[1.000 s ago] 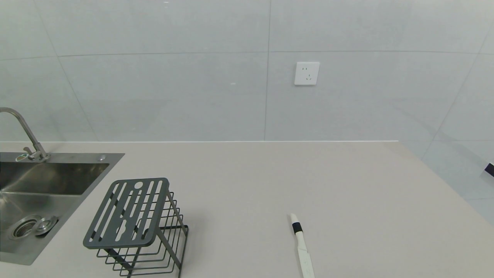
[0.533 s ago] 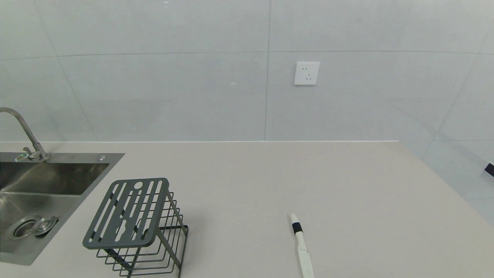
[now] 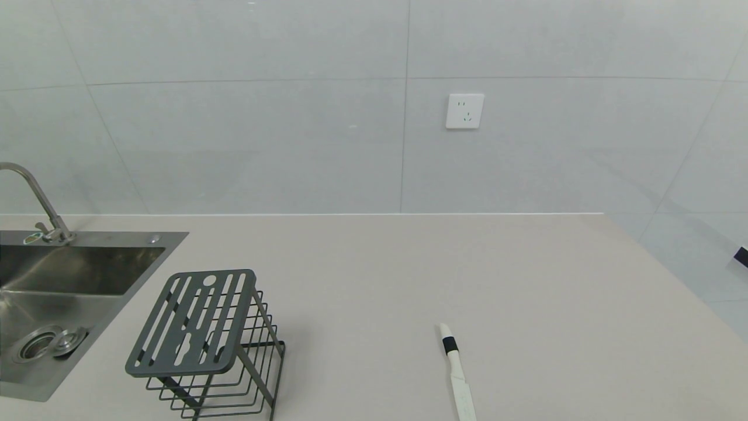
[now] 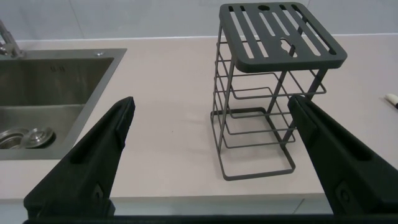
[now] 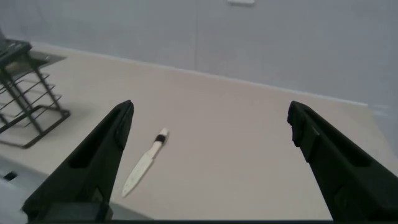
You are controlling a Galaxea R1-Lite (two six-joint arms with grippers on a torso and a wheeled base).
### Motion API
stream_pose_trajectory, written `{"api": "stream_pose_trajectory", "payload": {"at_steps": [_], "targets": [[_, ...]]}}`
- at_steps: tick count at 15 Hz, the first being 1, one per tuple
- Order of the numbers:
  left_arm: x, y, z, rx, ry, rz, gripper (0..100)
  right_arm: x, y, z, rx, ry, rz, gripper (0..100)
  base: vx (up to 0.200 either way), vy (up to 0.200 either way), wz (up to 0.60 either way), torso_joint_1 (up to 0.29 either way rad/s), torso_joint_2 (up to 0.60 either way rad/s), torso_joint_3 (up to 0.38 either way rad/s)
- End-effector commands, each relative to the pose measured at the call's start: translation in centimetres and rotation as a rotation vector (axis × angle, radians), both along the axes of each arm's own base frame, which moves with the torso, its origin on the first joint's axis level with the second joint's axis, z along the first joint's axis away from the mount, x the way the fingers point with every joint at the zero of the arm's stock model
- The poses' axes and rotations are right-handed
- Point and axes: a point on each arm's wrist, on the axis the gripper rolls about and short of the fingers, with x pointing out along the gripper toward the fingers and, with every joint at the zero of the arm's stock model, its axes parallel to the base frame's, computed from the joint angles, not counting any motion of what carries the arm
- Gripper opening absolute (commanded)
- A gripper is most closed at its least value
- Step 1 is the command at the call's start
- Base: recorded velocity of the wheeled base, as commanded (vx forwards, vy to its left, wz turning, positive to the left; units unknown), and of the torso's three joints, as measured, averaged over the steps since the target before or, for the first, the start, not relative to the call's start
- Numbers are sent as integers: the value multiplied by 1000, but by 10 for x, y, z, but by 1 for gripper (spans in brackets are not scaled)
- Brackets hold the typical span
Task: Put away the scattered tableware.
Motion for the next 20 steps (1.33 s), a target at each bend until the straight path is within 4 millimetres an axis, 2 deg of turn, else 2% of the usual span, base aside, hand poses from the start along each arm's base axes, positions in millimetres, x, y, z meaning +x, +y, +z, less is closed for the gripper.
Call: {"api": "stream_pose_trajectory", "payload": {"at_steps": [1,2,6,7,10,13,16,17,20], "targets": [[0,0,0,0,1,0,100,42,10,1,-17,240,128,100,0,0,0,0,0,0],[0,0,0,0,1,0,100,43,11,1,-18,247,134,100,0,0,0,0,0,0],[0,0,0,0,1,0,100,81,32,18,-61,349,229,100,0,0,0,0,0,0],[0,0,0,-1,1,0,100,92,44,14,-100,402,267,100,0,0,0,0,0,0],[0,0,0,-1,1,0,100,108,73,6,-160,503,326,100,0,0,0,0,0,0],[0,0,0,-1,1,0,100,119,103,2,-83,648,250,100,0,0,0,0,0,0],[0,0,0,-1,1,0,100,129,112,-3,-58,706,183,100,0,0,0,0,0,0],[0,0,0,-1,1,0,100,137,119,-14,-78,757,122,100,0,0,0,0,0,0],[0,0,0,0,1,0,100,149,134,-26,-138,784,77,100,0,0,0,0,0,0]]}}
